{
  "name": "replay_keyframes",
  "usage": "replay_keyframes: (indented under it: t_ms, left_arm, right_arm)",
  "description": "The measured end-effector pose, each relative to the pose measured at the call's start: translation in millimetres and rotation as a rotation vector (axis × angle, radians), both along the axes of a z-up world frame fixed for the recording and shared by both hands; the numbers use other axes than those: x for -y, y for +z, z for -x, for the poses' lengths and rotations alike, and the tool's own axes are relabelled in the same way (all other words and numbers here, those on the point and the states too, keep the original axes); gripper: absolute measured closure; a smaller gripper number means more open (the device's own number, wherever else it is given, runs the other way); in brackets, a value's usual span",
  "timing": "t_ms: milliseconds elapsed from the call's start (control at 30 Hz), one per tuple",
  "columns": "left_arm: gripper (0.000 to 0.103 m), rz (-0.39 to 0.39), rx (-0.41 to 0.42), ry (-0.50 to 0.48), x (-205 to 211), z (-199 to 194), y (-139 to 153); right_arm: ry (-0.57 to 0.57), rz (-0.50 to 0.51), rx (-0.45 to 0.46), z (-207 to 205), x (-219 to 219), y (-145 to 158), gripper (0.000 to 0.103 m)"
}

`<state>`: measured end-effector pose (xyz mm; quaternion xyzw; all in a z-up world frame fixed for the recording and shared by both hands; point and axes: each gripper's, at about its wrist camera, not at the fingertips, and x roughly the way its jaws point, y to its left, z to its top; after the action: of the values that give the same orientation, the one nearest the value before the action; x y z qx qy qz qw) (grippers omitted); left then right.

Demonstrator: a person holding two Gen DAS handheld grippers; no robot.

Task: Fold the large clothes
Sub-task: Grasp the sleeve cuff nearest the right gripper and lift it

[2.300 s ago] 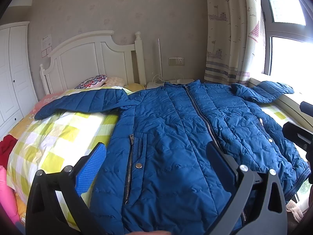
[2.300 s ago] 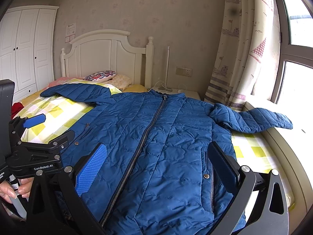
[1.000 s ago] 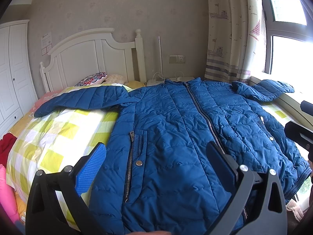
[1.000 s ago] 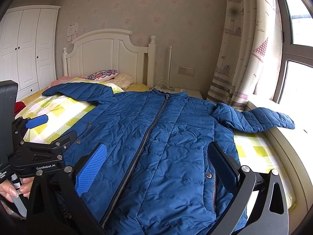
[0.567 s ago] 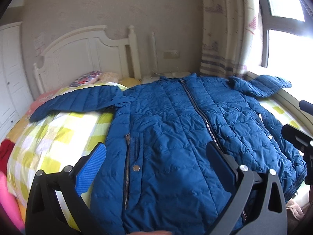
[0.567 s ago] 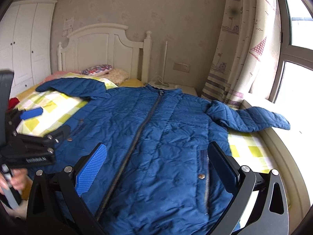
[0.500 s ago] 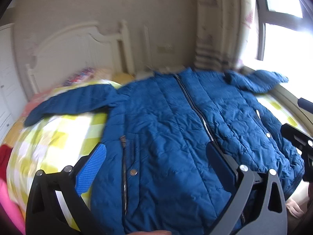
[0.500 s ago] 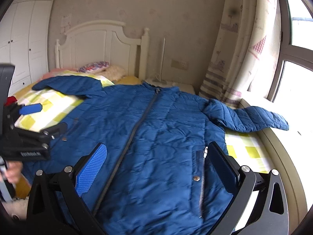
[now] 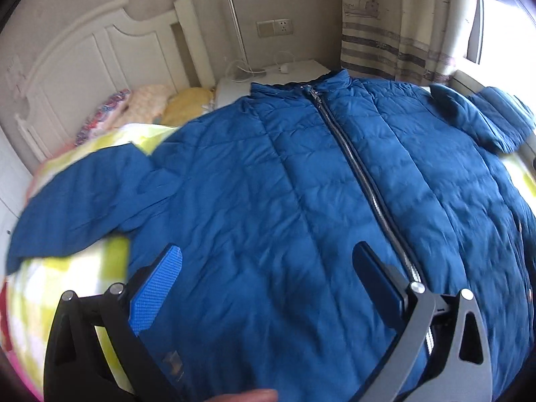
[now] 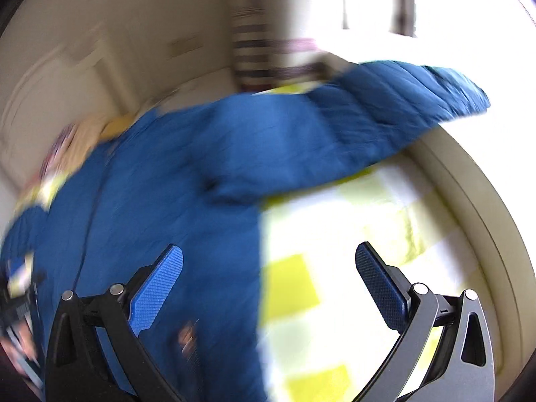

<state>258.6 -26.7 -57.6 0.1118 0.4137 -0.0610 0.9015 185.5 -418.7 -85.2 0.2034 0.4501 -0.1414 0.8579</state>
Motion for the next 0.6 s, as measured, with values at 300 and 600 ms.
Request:
replay_keyframes:
  t_ms: [300,600]
  left_arm:
    - [0.002,0.172,-0.098,-0.049,-9,-45,-45]
    - [0.002,0.14,-0.095,-0.075,-6,-43,-47]
  right_arm:
    - [-0.299,-0.148,-0.019,-45,109,-49,0.008]
    - [-0.414,-0.048,0.072,-69,132,-44,0.06]
